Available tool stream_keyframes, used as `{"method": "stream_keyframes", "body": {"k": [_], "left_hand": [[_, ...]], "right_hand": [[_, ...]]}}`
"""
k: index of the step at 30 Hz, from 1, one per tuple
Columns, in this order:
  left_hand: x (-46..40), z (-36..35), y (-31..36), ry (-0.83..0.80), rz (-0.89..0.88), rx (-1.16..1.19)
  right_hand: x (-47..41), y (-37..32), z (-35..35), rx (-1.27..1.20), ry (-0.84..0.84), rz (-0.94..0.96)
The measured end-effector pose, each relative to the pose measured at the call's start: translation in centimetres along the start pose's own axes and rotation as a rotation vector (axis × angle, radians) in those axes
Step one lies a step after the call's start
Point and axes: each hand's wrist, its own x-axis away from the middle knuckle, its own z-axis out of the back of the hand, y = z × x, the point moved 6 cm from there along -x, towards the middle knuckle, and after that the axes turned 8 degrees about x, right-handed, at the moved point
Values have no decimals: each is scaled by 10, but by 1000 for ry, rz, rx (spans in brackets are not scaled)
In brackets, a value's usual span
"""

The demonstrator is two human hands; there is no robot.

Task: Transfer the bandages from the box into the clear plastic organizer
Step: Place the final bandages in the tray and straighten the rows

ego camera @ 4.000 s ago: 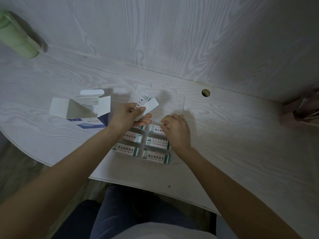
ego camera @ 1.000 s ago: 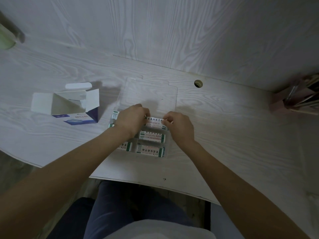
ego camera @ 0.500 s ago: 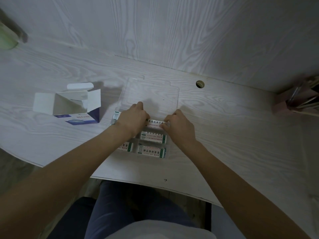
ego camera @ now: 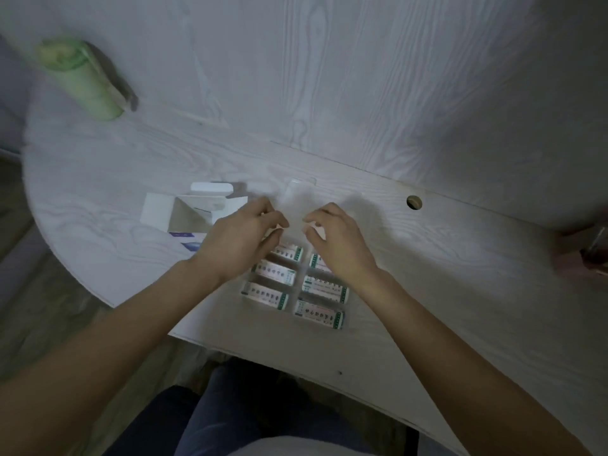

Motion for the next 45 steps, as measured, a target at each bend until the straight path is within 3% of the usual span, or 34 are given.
{"method": "stream_keyframes", "body": {"k": [4,8,11,13,19,28,30,33,36,39,42,45], "left_hand": [[18,32,-41,121,69,-56],[34,47,-93,-19,281,-202],[42,50,-120,-171,327,-329],[43,54,-130,-189,331,-289],[38,60,-146,-106,342,-206],[54,56,-127,104,215,-252],[48,52,-110,122,173,-129],[26,38,-87,-24,212,120],[5,25,-103,-58,561,315],[-6,8,-114,-4,859,790],[-3,1,-114,167,1036,1280],[3,-7,-122,213,1078,1484]], "right_hand": [[-23,-52,-13,122,-111,241],[-42,-85,-35,329,-232,399],[-53,-93,-42,259,-254,333],[-59,-97,-44,220,-243,282],[-68,-100,-51,173,-230,230],[-76,-90,-60,-215,-243,-32],[-76,-86,-62,-267,-249,-72],[-76,-81,-66,-308,-259,-114],[-76,-77,-67,-321,-277,-150],[-77,-73,-67,-313,-304,-171],[-77,-69,-69,-352,-327,-195],[-79,-70,-73,-330,-345,-201]]}}
